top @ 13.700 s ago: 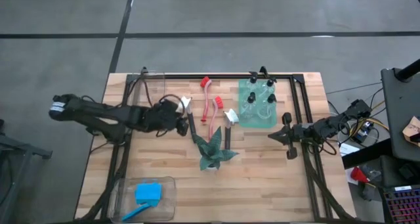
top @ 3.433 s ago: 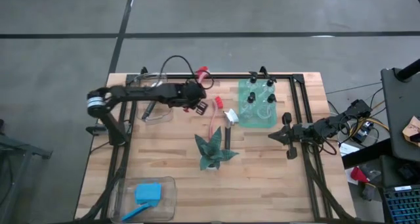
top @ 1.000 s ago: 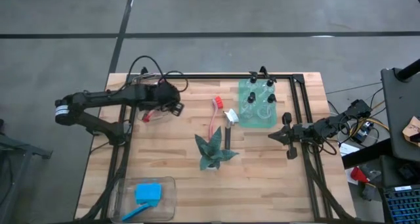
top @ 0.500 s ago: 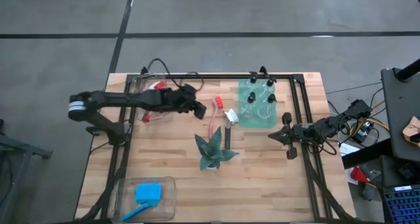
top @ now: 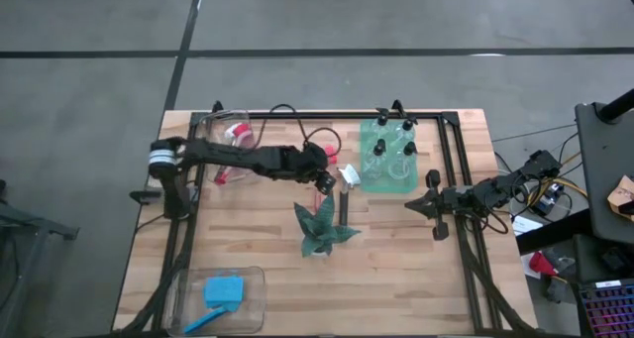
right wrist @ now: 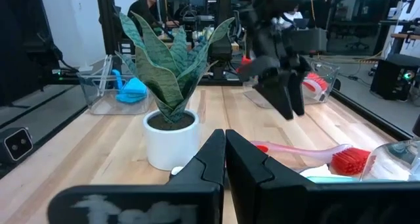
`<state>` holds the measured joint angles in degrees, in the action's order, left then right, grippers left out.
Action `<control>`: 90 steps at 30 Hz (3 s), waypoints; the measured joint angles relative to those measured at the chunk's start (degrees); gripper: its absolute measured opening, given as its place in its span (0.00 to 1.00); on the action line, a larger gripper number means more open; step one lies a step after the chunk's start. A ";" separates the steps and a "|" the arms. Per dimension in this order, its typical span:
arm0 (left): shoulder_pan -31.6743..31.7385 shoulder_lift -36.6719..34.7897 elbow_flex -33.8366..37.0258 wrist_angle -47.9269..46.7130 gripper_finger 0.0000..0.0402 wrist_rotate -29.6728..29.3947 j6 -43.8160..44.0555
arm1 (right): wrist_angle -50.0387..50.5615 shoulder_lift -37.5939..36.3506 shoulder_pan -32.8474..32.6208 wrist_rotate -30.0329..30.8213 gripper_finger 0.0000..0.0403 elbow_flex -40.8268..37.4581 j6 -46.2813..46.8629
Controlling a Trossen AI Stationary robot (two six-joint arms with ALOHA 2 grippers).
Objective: Pick & Place Kitchen Sink Supplies
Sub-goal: Put the red dish brush into the top transparent bin
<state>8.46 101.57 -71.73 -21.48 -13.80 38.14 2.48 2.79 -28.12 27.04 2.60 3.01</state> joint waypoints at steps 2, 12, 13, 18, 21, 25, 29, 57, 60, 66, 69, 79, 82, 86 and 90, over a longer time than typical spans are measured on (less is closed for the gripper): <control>-0.34 1.96 -1.40 0.12 0.58 0.00 -0.42 | 0.02 0.00 0.00 -0.01 0.02 0.00 -0.45; -0.65 6.72 -2.40 -0.10 0.58 -3.05 -0.70 | 0.02 0.00 0.04 0.01 0.02 -0.01 -0.05; -0.65 6.72 -2.26 -0.04 0.58 -3.40 -0.78 | 0.00 0.00 0.04 -0.01 0.02 -0.01 0.03; -0.66 7.08 -2.07 -1.31 0.58 -3.64 -1.12 | 0.02 -0.04 0.04 0.00 0.02 0.00 -0.18; -0.83 8.03 -2.09 -1.13 0.58 -3.70 -1.24 | 0.02 -0.04 0.04 -0.01 0.02 -0.01 -0.27; -1.08 10.28 -2.09 -0.98 0.58 -3.69 -1.24 | 0.01 -0.04 0.04 0.00 0.02 -0.01 -0.12; -1.06 12.03 -2.09 -0.91 0.58 -3.78 -1.22 | 0.02 -0.04 0.04 -0.01 0.02 -0.01 -0.45; -0.95 11.14 -2.15 -3.35 0.06 -4.43 -3.75 | 0.02 -0.04 0.00 -0.01 0.02 -0.01 -0.42; -0.80 9.90 -2.15 -5.69 0.10 -5.33 -3.29 | 0.02 -0.04 0.00 0.01 0.02 -0.01 0.04; -0.67 6.11 -2.11 -9.46 0.06 -8.11 -3.00 | 0.03 -0.04 0.02 -0.01 0.02 -0.01 0.02; -0.61 3.64 -2.11 -10.21 0.06 -9.30 -3.70 | 0.02 -0.04 0.02 -0.01 0.02 -0.01 -0.44; -0.03 -7.62 -2.09 -21.02 0.07 -15.54 -3.28 | 0.02 -0.04 0.04 0.01 0.02 -0.01 0.01; 0.37 -11.48 -2.09 -26.35 0.06 -17.37 -2.02 | 0.02 -0.04 0.04 0.00 0.02 -0.01 -0.42; 1.29 -16.39 -2.09 -35.03 0.08 -19.36 0.36 | 0.01 -0.04 0.04 -0.01 0.02 -0.01 0.04; 2.53 -20.50 -2.09 -43.28 0.08 -21.17 2.49 | 0.02 -0.04 0.04 0.00 0.02 0.00 -0.42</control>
<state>10.99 81.07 -73.82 -64.76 -34.97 40.64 2.50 2.74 -28.08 27.03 2.60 2.59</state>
